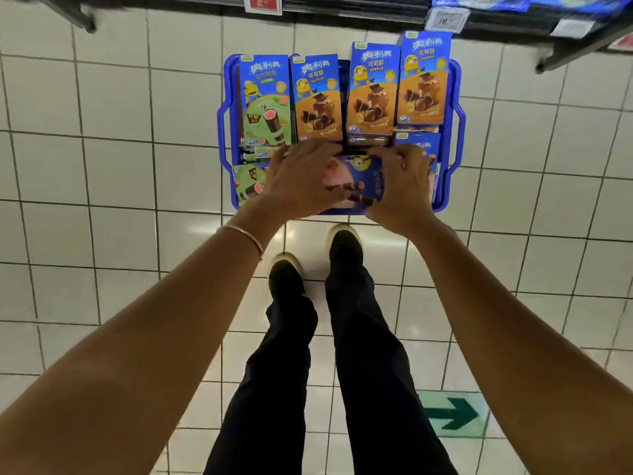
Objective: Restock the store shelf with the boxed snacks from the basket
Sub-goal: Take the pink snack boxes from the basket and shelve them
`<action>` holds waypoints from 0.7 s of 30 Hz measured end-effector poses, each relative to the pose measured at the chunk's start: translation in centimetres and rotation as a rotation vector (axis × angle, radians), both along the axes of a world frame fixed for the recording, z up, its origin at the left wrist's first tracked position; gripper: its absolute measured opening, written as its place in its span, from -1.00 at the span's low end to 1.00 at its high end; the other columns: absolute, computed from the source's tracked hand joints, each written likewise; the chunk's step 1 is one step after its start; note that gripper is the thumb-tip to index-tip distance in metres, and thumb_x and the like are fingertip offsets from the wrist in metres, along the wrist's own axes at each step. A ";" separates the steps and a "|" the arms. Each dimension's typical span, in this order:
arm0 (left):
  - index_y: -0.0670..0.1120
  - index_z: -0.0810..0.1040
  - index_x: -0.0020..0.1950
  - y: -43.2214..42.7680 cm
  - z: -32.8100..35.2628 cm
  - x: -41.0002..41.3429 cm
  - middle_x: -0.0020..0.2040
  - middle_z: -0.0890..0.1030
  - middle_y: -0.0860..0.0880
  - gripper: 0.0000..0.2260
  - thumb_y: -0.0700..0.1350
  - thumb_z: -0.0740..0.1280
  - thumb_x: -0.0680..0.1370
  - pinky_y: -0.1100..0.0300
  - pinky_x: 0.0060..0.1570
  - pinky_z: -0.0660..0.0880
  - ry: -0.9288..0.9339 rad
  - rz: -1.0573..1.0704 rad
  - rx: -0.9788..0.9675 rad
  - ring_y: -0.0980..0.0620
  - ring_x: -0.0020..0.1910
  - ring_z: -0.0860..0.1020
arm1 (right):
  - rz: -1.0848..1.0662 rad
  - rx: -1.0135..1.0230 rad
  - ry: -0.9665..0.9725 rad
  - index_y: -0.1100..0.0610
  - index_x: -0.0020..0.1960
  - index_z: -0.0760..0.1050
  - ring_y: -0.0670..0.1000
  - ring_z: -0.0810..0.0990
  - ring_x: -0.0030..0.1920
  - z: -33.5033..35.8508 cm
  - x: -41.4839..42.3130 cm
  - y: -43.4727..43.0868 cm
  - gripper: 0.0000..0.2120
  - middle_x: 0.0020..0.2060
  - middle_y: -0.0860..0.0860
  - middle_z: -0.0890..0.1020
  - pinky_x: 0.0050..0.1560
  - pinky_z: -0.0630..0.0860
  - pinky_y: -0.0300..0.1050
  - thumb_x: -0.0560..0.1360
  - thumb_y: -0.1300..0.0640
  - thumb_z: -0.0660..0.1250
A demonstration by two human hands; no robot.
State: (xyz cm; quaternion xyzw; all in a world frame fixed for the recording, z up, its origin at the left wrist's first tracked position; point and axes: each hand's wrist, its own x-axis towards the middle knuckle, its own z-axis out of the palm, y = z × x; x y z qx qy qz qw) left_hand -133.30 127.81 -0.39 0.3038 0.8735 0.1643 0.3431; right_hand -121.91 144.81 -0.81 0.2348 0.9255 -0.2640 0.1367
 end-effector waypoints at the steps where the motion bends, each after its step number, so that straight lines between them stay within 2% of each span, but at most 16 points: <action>1: 0.04 0.35 0.55 0.5 0.5 -0.6 0.48 0.47 -0.05 -0.30 0.25 0.49 0.50 -0.17 0.47 0.35 -0.083 -0.056 -0.036 -0.13 0.46 0.45 | 0.031 -0.040 0.017 0.03 0.43 0.35 0.13 0.24 0.44 0.3 0.1 0.0 -0.18 0.40 0.14 0.30 0.27 0.45 -0.03 0.26 0.11 0.64; 3: 0.01 0.34 0.56 1.1 1.1 -1.8 0.45 0.49 -0.07 -0.29 0.17 0.53 0.50 -0.14 0.36 0.50 -0.180 -0.137 -0.110 -0.13 0.39 0.50 | 0.103 -0.128 0.069 0.05 0.42 0.36 0.11 0.26 0.43 0.5 0.4 -0.2 -0.19 0.41 0.15 0.30 0.16 0.46 -0.15 0.27 0.11 0.65; 6: -0.06 0.44 0.51 1.0 1.6 -3.1 0.38 0.54 -0.10 -0.38 0.10 0.54 0.52 -0.09 0.30 0.56 -0.247 -0.214 -0.168 -0.09 0.32 0.53 | 0.155 -0.209 0.133 0.07 0.43 0.35 0.03 0.27 0.44 0.3 0.9 -0.3 -0.18 0.43 0.14 0.29 0.11 0.46 -0.31 0.28 0.07 0.66; 8: -0.07 0.49 0.43 0.5 1.3 -3.5 0.30 0.58 -0.08 -0.50 -0.02 0.53 0.55 -0.09 0.26 0.61 -0.415 -0.099 -0.113 -0.05 0.26 0.59 | 0.106 -0.263 0.188 0.15 0.48 0.29 0.03 0.29 0.45 -0.1 1.2 -0.2 -0.12 0.44 0.18 0.31 0.16 0.45 -0.36 0.30 0.04 0.64; 10: -0.10 0.49 0.36 -0.1 0.9 -3.2 0.25 0.62 -0.08 -0.59 -0.09 0.52 0.56 -0.11 0.21 0.64 -0.530 0.028 -0.061 -0.05 0.21 0.64 | -0.056 -0.329 0.250 0.30 0.50 0.20 0.11 0.33 0.45 -0.7 1.5 0.5 -0.03 0.41 0.26 0.34 0.32 0.45 -0.15 0.29 0.00 0.63; 11: -0.10 0.50 0.32 -0.4 0.5 -2.9 0.22 0.64 -0.06 -0.62 -0.10 0.52 0.57 -0.05 0.17 0.66 -0.543 0.074 -0.034 -0.02 0.18 0.66 | -0.161 -0.322 0.252 0.32 0.50 0.17 0.11 0.32 0.45 -1.2 1.7 1.1 -0.01 0.42 0.26 0.35 0.38 0.42 -0.05 0.30 -0.02 0.63; 14: 0.03 0.55 0.07 -0.9 -0.9 -1.7 -0.02 0.66 0.12 -0.79 -0.18 0.53 0.55 0.42 -0.19 0.58 -0.566 0.279 0.088 0.31 -0.11 0.68 | -0.455 -0.144 0.121 0.20 0.56 0.16 0.09 0.29 0.49 -3.0 2.3 3.5 -0.03 0.47 0.16 0.33 0.41 0.42 0.08 0.36 -0.10 0.60; 15: 0.04 0.55 0.01 -0.9 -1.2 -1.4 -0.07 0.65 0.15 -0.78 -0.22 0.53 0.55 0.47 -0.27 0.54 -0.590 0.380 0.124 0.35 -0.18 0.67 | -0.536 -0.101 0.054 0.17 0.57 0.15 0.10 0.29 0.50 -3.8 2.5 4.1 -0.03 0.48 0.14 0.32 0.40 0.42 0.10 0.37 -0.14 0.58; 18: -0.13 0.59 0.18 -1.0 -2.0 -0.3 0.08 0.70 -0.04 -0.76 -0.23 0.52 0.55 0.25 -0.11 0.64 -0.642 0.637 0.177 0.11 -0.01 0.72 | -0.682 -0.112 -0.158 0.12 0.59 0.09 0.14 0.26 0.51 -5.7 2.6 4.5 0.02 0.50 0.15 0.27 0.41 0.41 0.16 0.36 -0.23 0.55; 21: -0.03 0.56 0.07 -0.9 -2.6 0.7 0.05 0.67 -0.01 -0.77 -0.26 0.52 0.54 0.30 -0.17 0.61 -0.592 0.743 0.268 0.19 -0.09 0.67 | -0.684 -0.100 -0.248 0.13 0.59 0.03 0.15 0.29 0.50 -6.9 2.7 3.7 0.06 0.48 0.17 0.29 0.38 0.44 0.16 0.35 -0.20 0.57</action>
